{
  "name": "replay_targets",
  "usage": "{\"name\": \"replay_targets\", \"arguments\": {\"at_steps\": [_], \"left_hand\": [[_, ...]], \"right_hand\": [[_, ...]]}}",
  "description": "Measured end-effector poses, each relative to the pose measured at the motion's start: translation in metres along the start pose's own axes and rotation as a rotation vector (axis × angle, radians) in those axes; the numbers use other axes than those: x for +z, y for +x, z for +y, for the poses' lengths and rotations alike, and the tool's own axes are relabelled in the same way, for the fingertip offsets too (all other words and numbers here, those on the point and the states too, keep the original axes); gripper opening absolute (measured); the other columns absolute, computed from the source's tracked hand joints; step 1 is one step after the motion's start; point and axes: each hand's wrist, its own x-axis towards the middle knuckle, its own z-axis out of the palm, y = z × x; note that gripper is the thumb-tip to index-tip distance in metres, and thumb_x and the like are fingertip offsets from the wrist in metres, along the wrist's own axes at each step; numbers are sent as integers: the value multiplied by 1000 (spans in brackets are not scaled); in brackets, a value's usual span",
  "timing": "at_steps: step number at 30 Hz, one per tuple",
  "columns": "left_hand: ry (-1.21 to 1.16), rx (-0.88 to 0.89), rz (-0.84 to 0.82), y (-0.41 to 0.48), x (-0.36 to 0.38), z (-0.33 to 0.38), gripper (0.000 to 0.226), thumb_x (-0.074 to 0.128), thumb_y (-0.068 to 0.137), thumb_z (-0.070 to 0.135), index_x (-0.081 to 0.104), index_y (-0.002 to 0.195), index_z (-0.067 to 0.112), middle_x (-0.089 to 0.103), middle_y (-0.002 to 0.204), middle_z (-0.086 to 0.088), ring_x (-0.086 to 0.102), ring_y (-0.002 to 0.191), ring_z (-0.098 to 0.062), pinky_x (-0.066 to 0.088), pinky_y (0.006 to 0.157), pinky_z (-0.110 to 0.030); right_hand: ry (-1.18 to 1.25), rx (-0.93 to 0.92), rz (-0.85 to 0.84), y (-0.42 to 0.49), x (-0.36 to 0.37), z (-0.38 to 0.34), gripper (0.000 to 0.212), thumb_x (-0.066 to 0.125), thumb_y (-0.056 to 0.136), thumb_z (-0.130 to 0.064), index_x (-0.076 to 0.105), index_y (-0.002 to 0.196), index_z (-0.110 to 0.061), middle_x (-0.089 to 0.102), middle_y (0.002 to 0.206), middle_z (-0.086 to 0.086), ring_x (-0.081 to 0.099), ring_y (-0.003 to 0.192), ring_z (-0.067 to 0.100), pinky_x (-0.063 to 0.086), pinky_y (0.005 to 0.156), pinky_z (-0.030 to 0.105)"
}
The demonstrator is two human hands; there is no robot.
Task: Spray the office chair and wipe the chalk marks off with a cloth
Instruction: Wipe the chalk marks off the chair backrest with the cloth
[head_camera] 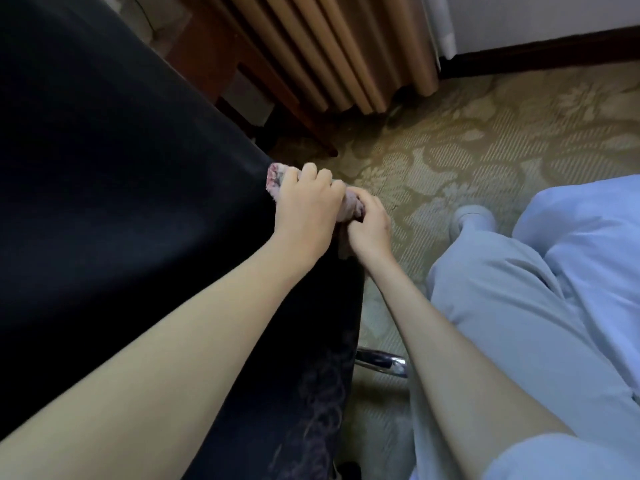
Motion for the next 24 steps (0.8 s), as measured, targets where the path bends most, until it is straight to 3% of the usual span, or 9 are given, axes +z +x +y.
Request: {"name": "replay_targets", "arguments": {"at_steps": [4, 9, 15, 19, 24], "left_hand": [[-1, -47, -156, 19, 22, -11, 17, 52, 87, 14, 56, 104, 15, 56, 98, -5, 50, 96, -33, 38, 91, -44], [33, -92, -96, 15, 32, -7, 6, 58, 82, 16, 58, 88, 18, 57, 82, -1, 54, 82, -25, 43, 83, -38], [-74, -124, -30, -26, 27, 8, 6, 58, 80, 11, 60, 85, 14, 60, 81, -6, 56, 83, -28, 46, 77, -39], [-130, -172, 11, -77, 15, 27, 16, 44, 84, 10, 60, 83, 12, 59, 81, -8, 56, 83, -28, 46, 79, -40], [-146, -128, 19, -127, 6, 39, 22, 36, 85, 7, 58, 84, 11, 55, 81, -8, 55, 83, -29, 47, 80, -43]], "right_hand": [[-2, 46, -137, 30, 16, 5, 66, 37, 76, 14, 58, 128, -20, 55, 121, 2, 48, 106, 12, 33, 80, 9], [-1, 62, -200, 29, 21, 9, 62, 37, 76, 11, 60, 125, -19, 58, 117, 3, 51, 106, 16, 39, 85, 19], [-27, 25, -179, -14, 19, 16, 57, 41, 73, 14, 63, 119, -11, 58, 120, 6, 52, 110, 18, 34, 82, 13], [2, 20, -199, -64, 16, 20, 56, 45, 74, 16, 66, 116, -14, 58, 120, 1, 50, 104, 6, 30, 79, -3], [38, 63, -221, -115, 10, 26, 57, 44, 73, 17, 65, 115, -15, 56, 119, -3, 51, 104, 5, 31, 82, -4]]}}
